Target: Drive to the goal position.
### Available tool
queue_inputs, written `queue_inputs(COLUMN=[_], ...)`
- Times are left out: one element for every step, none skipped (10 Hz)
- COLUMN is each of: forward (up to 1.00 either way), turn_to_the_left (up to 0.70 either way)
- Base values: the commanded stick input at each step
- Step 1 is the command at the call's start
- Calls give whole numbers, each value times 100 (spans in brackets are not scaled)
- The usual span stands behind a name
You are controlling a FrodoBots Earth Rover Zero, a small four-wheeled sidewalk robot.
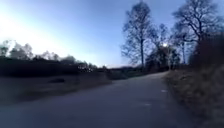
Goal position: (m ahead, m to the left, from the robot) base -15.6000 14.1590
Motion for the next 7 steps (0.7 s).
queue_inputs(forward=[0,0,0,0,0,0,0], turn_to_the_left=[100,100,100,100,100,100,100])
